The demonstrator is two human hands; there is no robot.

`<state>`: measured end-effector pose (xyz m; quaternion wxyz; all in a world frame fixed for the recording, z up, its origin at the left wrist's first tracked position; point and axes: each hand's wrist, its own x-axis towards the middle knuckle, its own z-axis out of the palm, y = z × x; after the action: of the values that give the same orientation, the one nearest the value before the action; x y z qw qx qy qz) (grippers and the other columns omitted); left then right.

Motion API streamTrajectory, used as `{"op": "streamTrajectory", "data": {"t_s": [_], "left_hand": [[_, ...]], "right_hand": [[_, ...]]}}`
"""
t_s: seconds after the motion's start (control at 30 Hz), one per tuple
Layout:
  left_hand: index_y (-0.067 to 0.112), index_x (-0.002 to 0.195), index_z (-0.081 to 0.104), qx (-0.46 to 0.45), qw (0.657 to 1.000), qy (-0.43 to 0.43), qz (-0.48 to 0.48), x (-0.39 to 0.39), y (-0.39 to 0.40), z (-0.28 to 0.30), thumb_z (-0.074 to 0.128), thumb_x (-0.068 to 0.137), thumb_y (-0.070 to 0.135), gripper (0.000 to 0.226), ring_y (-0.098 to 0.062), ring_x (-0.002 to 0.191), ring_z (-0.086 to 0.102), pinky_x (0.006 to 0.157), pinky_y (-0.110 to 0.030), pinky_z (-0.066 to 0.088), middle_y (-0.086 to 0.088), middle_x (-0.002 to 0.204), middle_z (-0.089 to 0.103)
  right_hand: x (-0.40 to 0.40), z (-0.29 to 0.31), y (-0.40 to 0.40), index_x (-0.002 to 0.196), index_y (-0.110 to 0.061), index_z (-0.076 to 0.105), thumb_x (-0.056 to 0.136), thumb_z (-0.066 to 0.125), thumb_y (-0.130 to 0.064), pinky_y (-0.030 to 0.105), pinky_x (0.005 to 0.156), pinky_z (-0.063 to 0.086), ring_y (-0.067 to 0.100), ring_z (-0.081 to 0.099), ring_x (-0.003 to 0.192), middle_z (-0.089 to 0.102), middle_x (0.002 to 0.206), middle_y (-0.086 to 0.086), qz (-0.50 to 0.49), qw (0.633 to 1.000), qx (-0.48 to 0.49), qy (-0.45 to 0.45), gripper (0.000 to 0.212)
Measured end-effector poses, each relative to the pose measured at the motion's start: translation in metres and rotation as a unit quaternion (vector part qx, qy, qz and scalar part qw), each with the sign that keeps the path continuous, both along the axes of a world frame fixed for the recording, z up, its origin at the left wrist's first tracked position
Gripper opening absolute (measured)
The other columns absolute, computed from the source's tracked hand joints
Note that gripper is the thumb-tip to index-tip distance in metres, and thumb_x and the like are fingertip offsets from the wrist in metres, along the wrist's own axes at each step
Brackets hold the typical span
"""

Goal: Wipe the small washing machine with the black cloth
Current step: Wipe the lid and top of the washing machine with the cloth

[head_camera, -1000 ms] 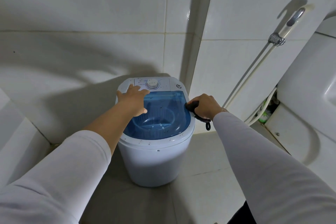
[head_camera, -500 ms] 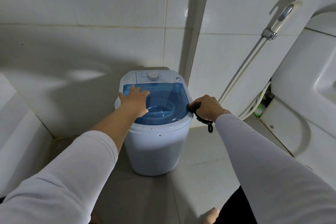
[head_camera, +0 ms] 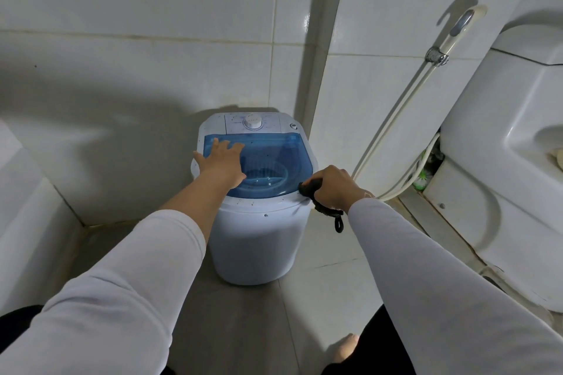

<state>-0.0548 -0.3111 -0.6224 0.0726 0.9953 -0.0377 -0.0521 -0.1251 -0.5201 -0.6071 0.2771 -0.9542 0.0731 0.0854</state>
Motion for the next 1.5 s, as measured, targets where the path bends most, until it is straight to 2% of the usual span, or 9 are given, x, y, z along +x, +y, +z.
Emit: {"op": "streamTrajectory", "data": {"t_s": [0.2, 0.4, 0.53, 0.63, 0.7, 0.83, 0.93, 1.23, 1.5], "left_hand": [[0.026, 0.151, 0.018, -0.018, 1.0, 0.003, 0.017, -0.005, 0.0, 0.002, 0.063, 0.089, 0.035, 0.077, -0.026, 0.15, -0.004, 0.114, -0.064, 0.006, -0.005, 0.162, 0.011], [0.024, 0.15, 0.021, -0.025, 1.0, -0.008, 0.014, -0.008, 0.001, 0.002, 0.063, 0.089, 0.034, 0.075, -0.027, 0.15, -0.002, 0.114, -0.064, 0.008, -0.006, 0.161, 0.014], [0.024, 0.151, 0.02, -0.019, 1.0, -0.019, 0.002, -0.012, 0.002, 0.004, 0.061, 0.091, 0.034, 0.073, -0.026, 0.15, -0.003, 0.114, -0.063, 0.006, -0.006, 0.161, 0.014], [0.025, 0.151, 0.019, -0.03, 0.999, -0.015, 0.004, -0.013, 0.009, 0.01, 0.06, 0.091, 0.033, 0.073, -0.025, 0.15, -0.002, 0.114, -0.063, 0.003, -0.005, 0.161, 0.013], [0.026, 0.151, 0.019, -0.032, 0.999, -0.011, 0.006, -0.011, 0.017, 0.013, 0.063, 0.089, 0.036, 0.077, -0.024, 0.15, 0.0, 0.114, -0.064, 0.005, -0.004, 0.16, 0.014], [0.027, 0.151, 0.017, 0.001, 1.0, 0.0, 0.003, -0.008, 0.028, 0.012, 0.068, 0.082, 0.044, 0.088, -0.024, 0.149, 0.002, 0.113, -0.066, 0.009, -0.003, 0.16, 0.012], [0.027, 0.151, 0.017, 0.007, 1.0, 0.003, 0.002, -0.006, 0.03, 0.012, 0.07, 0.081, 0.046, 0.09, -0.024, 0.149, 0.002, 0.112, -0.067, 0.01, -0.004, 0.16, 0.012], [0.027, 0.151, 0.016, 0.0, 1.0, 0.009, -0.008, -0.005, 0.032, 0.013, 0.071, 0.08, 0.045, 0.091, -0.025, 0.15, -0.002, 0.113, -0.067, 0.007, -0.005, 0.161, 0.011], [0.028, 0.15, 0.018, -0.021, 0.999, 0.016, -0.018, -0.003, 0.038, 0.01, 0.071, 0.08, 0.046, 0.09, -0.026, 0.15, -0.003, 0.112, -0.068, 0.006, -0.006, 0.161, 0.01]], "right_hand": [[-0.006, 0.001, 0.013, 0.104, -0.021, 0.071, 0.087, 0.054, -0.007, 0.012, 0.043, 0.037, 0.007, 0.051, 0.061, 0.061, 0.098, 0.004, 0.006, 1.0, 0.015, 0.011, 0.028], [-0.016, 0.004, 0.025, 0.101, -0.023, 0.072, 0.086, 0.055, -0.012, 0.018, 0.054, 0.046, 0.009, 0.058, 0.063, 0.069, 0.096, 0.007, 0.033, 0.999, 0.035, 0.022, 0.026], [-0.025, 0.01, 0.033, 0.111, -0.02, 0.069, 0.085, 0.048, -0.004, 0.024, 0.081, 0.045, 0.02, 0.06, 0.094, 0.068, 0.111, 0.006, 0.102, 0.994, 0.03, 0.027, 0.036], [-0.021, 0.019, 0.027, 0.11, -0.02, 0.068, 0.084, 0.049, -0.004, 0.029, 0.086, 0.049, 0.021, 0.06, 0.091, 0.069, 0.107, 0.007, 0.095, 0.995, 0.029, -0.011, 0.036], [-0.016, 0.025, 0.019, 0.107, -0.022, 0.069, 0.084, 0.051, -0.006, 0.027, 0.082, 0.049, 0.02, 0.062, 0.087, 0.069, 0.1, 0.006, 0.081, 0.996, 0.014, -0.037, 0.033], [-0.012, 0.019, 0.014, 0.109, -0.028, 0.068, 0.083, 0.051, -0.008, 0.025, 0.079, 0.045, 0.023, 0.06, 0.094, 0.068, 0.112, 0.007, 0.084, 0.991, -0.092, -0.051, 0.037], [-0.014, 0.007, 0.025, 0.112, -0.022, 0.067, 0.083, 0.051, -0.006, 0.027, 0.081, 0.045, 0.028, 0.059, 0.103, 0.066, 0.113, 0.01, 0.09, 0.988, -0.119, -0.042, 0.037], [-0.013, -0.002, 0.052, 0.1, -0.01, 0.068, 0.082, 0.053, -0.008, 0.027, 0.069, 0.043, 0.022, 0.053, 0.08, 0.067, 0.098, 0.012, 0.096, 0.988, -0.105, -0.052, 0.024], [-0.015, -0.007, 0.084, 0.1, -0.008, 0.067, 0.081, 0.055, -0.011, 0.031, 0.074, 0.051, 0.028, 0.061, 0.086, 0.066, 0.096, 0.014, 0.105, 0.99, -0.081, -0.048, 0.023]]}}
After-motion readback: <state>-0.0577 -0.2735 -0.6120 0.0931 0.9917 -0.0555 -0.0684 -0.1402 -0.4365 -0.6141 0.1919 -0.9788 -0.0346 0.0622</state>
